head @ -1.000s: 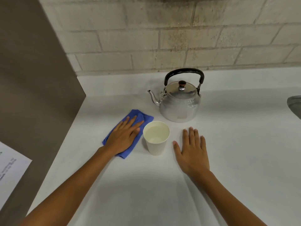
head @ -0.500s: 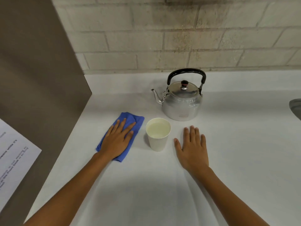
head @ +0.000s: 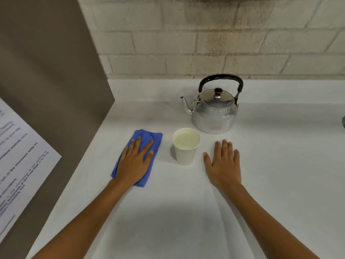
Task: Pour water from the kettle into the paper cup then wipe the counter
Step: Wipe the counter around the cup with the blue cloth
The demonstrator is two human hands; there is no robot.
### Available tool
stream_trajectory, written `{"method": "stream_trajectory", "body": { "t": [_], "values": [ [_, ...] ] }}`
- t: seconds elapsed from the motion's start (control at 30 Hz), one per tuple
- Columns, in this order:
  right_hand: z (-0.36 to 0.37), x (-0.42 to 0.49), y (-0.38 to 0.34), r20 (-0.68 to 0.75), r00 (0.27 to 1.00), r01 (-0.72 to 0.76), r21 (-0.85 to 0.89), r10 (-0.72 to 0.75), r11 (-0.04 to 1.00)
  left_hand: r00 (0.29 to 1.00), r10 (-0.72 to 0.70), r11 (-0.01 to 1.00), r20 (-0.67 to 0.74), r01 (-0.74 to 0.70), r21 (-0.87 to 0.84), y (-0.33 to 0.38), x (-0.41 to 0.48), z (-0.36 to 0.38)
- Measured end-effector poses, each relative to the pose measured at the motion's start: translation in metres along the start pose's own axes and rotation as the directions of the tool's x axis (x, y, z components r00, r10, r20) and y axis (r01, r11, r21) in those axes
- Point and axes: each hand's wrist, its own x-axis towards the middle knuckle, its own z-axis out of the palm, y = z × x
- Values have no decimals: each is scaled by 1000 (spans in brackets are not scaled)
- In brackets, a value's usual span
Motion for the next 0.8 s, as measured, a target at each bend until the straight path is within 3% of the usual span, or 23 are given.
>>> {"method": "stream_trajectory", "body": {
  "t": [0.13, 0.37, 0.5, 0.63, 0.8],
  "values": [
    [1, -1, -1, 2, 1000, 7, -13, -7, 1000, 992, -124, 992, 23, 124, -16, 32, 24, -3],
    [0, 1, 1, -12, 1000, 19, -9, -19, 1000, 992, 101, 990, -73, -107, -90, 16, -69, 10],
    [2, 0, 2, 10, 1000, 22, -9, -22, 1000, 994, -96, 992, -49, 92, -82, -21, -59, -11],
    [2, 0, 2, 17, 1000, 19, -26, -18, 999, 974, -222, 974, -49, 224, 25, 7, -39, -10],
    [2, -1, 2, 11, 1000, 28, -26, -28, 999, 998, -1, 1000, -64, 0, -14, 30, -101, 11]
  ]
}}
